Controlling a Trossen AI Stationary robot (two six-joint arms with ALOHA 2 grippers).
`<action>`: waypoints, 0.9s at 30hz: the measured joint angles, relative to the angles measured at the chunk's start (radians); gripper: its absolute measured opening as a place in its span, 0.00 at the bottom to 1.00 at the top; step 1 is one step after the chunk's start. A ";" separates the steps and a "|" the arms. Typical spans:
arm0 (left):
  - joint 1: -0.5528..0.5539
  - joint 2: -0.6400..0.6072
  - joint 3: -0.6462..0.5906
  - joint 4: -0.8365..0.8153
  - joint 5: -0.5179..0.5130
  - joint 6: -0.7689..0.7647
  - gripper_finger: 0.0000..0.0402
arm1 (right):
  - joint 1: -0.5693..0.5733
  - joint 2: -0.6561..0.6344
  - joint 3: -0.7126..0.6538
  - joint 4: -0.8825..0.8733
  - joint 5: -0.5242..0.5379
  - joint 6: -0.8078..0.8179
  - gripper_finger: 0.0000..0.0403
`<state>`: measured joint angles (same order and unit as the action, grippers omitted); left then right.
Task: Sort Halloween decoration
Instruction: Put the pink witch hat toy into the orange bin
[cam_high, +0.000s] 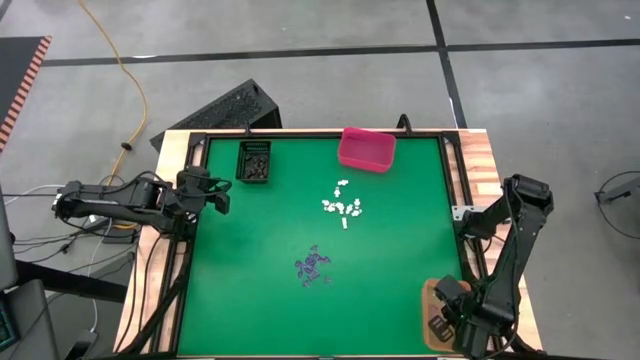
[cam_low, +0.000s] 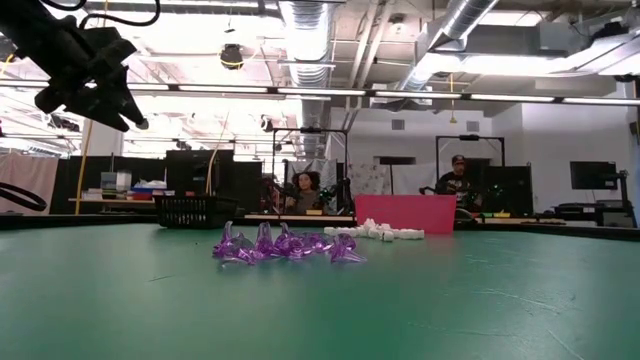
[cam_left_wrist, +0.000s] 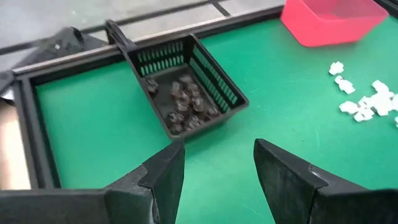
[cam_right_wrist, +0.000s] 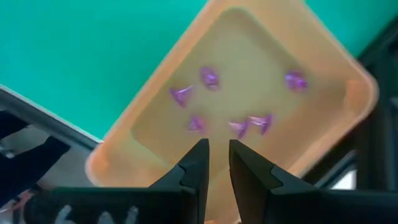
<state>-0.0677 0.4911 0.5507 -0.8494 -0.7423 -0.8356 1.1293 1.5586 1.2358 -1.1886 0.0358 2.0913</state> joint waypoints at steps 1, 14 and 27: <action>0.000 0.000 0.000 0.000 0.008 0.000 0.45 | -0.011 -0.001 0.000 0.020 0.005 -0.007 0.23; 0.000 0.000 0.000 -0.001 0.068 -0.025 0.46 | -0.426 -0.035 0.000 0.304 0.018 -0.626 0.23; 0.000 0.000 0.000 -0.010 0.197 -0.078 0.46 | -0.812 -0.032 0.000 0.490 0.272 -1.417 0.23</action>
<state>-0.0677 0.4910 0.5507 -0.8593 -0.5457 -0.9134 0.3169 1.5267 1.2362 -0.6982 0.3075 0.6745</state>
